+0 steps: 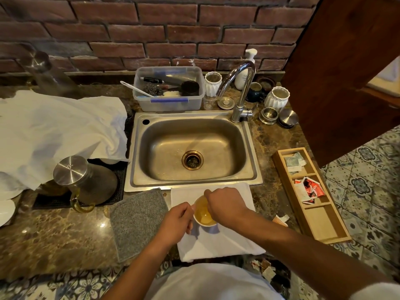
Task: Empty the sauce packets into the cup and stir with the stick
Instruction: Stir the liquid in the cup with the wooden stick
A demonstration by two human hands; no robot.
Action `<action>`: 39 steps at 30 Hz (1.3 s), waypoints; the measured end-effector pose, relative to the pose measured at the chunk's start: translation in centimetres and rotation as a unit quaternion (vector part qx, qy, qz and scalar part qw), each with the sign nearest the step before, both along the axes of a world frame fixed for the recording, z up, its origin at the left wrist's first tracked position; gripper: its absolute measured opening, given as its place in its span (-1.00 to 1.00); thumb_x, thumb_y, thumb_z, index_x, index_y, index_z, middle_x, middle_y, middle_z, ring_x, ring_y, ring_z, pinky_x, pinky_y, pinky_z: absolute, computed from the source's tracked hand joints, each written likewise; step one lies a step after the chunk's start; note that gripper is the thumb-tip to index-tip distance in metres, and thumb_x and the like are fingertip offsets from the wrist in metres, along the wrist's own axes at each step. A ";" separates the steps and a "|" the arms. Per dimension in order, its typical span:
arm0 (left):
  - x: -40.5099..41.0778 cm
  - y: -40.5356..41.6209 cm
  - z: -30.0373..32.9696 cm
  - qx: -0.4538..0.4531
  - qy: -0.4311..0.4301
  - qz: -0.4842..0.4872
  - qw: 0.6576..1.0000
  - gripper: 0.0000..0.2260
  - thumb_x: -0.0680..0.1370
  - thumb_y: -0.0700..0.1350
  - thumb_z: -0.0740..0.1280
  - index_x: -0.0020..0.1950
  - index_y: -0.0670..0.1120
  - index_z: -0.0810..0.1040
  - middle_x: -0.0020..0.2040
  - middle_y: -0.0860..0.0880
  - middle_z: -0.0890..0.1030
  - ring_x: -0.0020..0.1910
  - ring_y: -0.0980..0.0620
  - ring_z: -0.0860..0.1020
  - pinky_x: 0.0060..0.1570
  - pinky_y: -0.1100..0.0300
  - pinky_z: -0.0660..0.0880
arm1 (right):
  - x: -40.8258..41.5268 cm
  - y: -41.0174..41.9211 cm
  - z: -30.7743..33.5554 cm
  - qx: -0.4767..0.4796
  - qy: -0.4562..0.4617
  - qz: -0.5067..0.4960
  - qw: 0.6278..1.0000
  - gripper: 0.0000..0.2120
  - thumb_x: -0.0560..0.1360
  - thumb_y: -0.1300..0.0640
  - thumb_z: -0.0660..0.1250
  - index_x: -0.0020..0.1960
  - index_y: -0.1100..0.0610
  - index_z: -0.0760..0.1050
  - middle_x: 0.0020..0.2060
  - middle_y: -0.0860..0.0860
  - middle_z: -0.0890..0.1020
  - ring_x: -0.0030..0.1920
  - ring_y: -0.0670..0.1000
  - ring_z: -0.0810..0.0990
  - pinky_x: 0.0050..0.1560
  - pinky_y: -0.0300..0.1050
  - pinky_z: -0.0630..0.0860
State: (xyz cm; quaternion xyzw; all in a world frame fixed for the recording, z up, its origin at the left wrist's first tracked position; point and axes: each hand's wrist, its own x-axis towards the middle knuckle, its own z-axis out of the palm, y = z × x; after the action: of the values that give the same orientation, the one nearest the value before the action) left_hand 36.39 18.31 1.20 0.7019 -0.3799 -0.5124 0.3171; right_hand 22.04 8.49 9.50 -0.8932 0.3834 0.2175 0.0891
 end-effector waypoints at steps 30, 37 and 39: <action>-0.4 -0.6 1.4 0.023 -0.004 -0.007 1.000 -0.69 0.69 -0.10 0.21 -0.14 -0.28 0.52 -0.39 -0.08 0.58 -0.43 0.04 0.53 -0.27 0.14 0.50 | 0.5 -0.1 -0.4 0.000 -0.043 -0.027 0.999 -0.55 0.54 -0.08 0.40 0.37 0.07 0.48 0.14 0.12 0.68 0.05 0.17 0.67 0.09 -0.02 0.55; -0.2 -0.7 1.2 0.017 0.016 -0.010 1.000 -0.67 0.68 -0.07 0.24 -0.19 -0.25 0.50 -0.40 -0.08 0.58 -0.45 0.05 0.53 -0.27 0.12 0.51 | -1.1 0.2 -0.4 0.063 -0.015 -0.056 0.996 -0.61 0.49 -0.11 0.43 0.24 0.06 0.58 0.05 0.07 0.68 0.00 0.10 0.65 0.10 -0.05 0.52; -0.2 -0.8 1.2 0.013 0.022 -0.014 1.000 -0.63 0.69 -0.03 0.24 -0.19 -0.27 0.51 -0.41 -0.09 0.59 -0.44 0.03 0.55 -0.27 0.12 0.52 | -1.5 1.0 -0.9 0.075 -0.021 -0.069 0.995 -0.66 0.52 -0.12 0.42 0.16 0.08 0.61 0.03 0.05 0.69 0.00 0.08 0.65 0.10 -0.07 0.48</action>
State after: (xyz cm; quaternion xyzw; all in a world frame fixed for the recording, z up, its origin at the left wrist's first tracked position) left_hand 36.16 17.46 2.45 0.6889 -0.3761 -0.5370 0.3093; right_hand 20.58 9.50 8.65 -0.8597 0.4250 0.2197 0.1788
